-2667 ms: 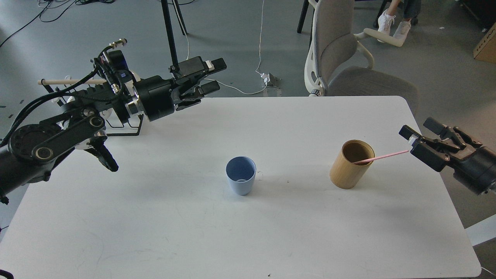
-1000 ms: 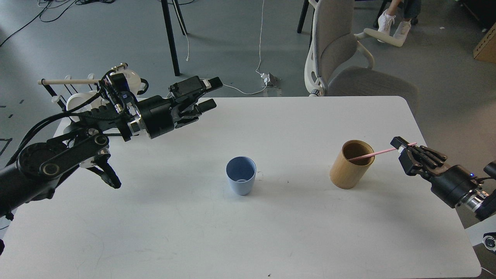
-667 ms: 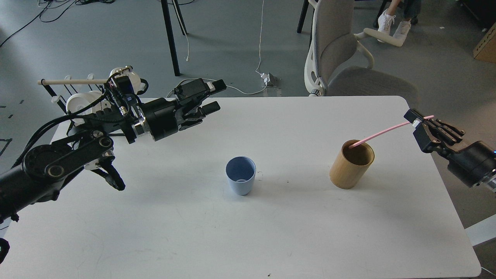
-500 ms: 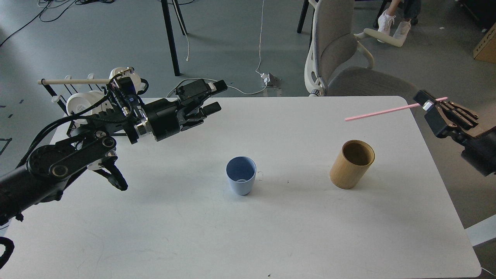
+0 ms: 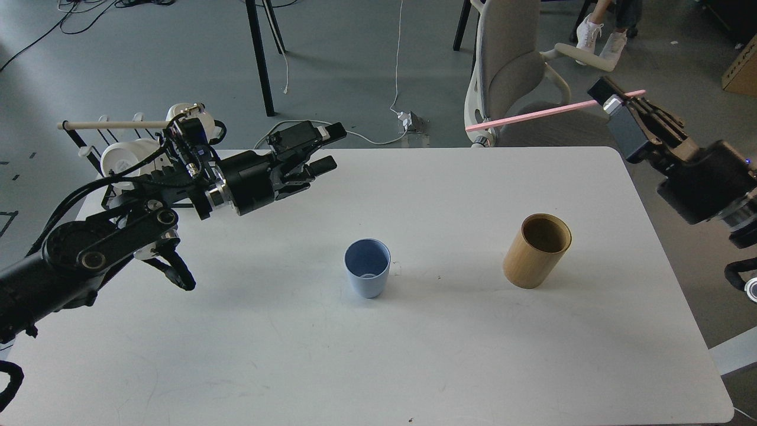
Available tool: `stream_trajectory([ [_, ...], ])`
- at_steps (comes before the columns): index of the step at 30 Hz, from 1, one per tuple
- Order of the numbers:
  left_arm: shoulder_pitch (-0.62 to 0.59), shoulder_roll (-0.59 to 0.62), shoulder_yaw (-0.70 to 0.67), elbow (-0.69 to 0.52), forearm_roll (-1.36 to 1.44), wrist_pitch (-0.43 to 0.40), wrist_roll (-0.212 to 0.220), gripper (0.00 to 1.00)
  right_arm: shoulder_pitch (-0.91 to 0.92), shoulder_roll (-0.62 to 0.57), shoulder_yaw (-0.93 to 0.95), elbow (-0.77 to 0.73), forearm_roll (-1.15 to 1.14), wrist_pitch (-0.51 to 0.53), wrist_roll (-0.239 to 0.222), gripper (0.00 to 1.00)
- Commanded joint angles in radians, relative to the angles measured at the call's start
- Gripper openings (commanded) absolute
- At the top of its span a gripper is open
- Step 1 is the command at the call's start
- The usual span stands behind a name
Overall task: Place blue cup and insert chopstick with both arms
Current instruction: 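Pull the pink stick up out of the tan tube with the right gripper, then carry the pink stick over the blue cup and insert it, then release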
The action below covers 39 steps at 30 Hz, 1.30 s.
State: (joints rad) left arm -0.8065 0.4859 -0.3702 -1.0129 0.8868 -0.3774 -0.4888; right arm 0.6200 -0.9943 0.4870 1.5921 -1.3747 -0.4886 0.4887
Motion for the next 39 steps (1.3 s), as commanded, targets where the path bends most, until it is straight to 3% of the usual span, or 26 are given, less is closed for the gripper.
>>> stream_trajectory([
  [1, 0.001, -0.006, 0.000, 0.005, 0.000, 0.000, 0.000, 0.96, 0.205, 0.057, -0.247, -0.055, -0.010, 0.000, 0.000, 0.00],
  [6, 0.001, -0.006, 0.000, 0.005, 0.000, 0.000, 0.000, 0.96, 0.444, 0.121, -0.548, -0.090, -0.015, 0.000, 0.000, 0.00],
  [11, 0.003, -0.006, 0.000, 0.005, 0.000, 0.002, 0.000, 0.96, 0.570, 0.206, -0.703, -0.116, -0.032, 0.000, 0.000, 0.00],
  [23, 0.026, -0.006, 0.000, 0.013, 0.000, 0.002, 0.000, 0.96, 0.583, 0.381, -0.771, -0.247, -0.032, 0.000, 0.000, 0.00],
  [31, 0.027, -0.006, 0.000, 0.013, -0.002, 0.002, 0.000, 0.96, 0.561, 0.422, -0.775, -0.274, -0.030, 0.000, 0.000, 0.01],
  [35, 0.027, -0.007, -0.001, 0.013, -0.002, 0.002, 0.000, 0.96, 0.546, 0.450, -0.774, -0.307, -0.030, 0.000, 0.000, 0.06],
  [39, 0.027, -0.007, -0.001, 0.013, -0.002, 0.002, 0.000, 0.96, 0.534, 0.482, -0.774, -0.342, -0.027, 0.000, 0.000, 0.17],
])
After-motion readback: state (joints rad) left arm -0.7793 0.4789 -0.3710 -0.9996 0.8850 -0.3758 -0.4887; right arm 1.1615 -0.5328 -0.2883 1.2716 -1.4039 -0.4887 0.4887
